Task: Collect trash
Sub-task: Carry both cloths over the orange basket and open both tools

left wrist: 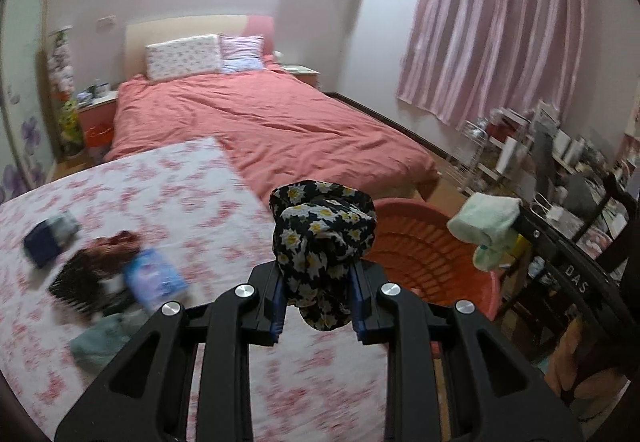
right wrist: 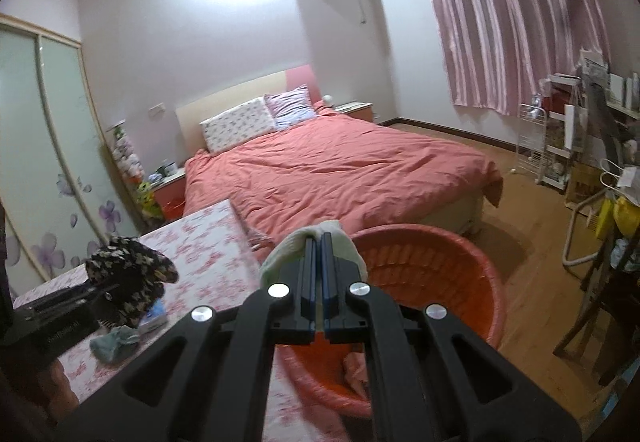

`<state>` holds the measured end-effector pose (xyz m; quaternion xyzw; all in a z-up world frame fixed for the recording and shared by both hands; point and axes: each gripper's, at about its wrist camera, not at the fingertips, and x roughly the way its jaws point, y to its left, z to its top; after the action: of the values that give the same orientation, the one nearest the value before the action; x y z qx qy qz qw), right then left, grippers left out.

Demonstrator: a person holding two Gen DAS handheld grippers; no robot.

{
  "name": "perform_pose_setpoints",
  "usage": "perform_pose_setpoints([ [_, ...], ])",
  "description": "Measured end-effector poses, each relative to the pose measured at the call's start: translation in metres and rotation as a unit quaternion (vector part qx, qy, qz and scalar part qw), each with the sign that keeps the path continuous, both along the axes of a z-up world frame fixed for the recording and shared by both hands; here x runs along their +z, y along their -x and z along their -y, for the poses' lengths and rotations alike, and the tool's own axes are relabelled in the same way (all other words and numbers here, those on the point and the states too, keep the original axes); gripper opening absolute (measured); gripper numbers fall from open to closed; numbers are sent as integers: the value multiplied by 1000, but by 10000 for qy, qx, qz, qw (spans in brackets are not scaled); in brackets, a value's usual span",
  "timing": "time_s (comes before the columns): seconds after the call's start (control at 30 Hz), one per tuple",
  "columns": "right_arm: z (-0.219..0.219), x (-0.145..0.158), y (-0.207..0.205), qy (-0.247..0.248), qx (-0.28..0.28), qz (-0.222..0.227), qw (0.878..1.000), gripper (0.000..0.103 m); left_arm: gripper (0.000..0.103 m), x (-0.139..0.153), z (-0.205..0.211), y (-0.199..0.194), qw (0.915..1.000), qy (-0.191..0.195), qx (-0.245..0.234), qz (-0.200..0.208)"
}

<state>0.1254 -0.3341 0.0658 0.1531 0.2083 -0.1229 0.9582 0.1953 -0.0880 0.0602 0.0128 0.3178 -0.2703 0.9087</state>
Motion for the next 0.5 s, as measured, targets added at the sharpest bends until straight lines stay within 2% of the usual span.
perform_pose_setpoints([
  [0.27, 44, -16, -4, -212, -275, -87, 9994, 3, 25, -18, 60, -7, 9982, -81, -528, -255],
  [0.5, 71, -31, -18, -426, -356, -171, 9983, 3, 25, -33, 92, -12, 9955, -173, -828, -425],
])
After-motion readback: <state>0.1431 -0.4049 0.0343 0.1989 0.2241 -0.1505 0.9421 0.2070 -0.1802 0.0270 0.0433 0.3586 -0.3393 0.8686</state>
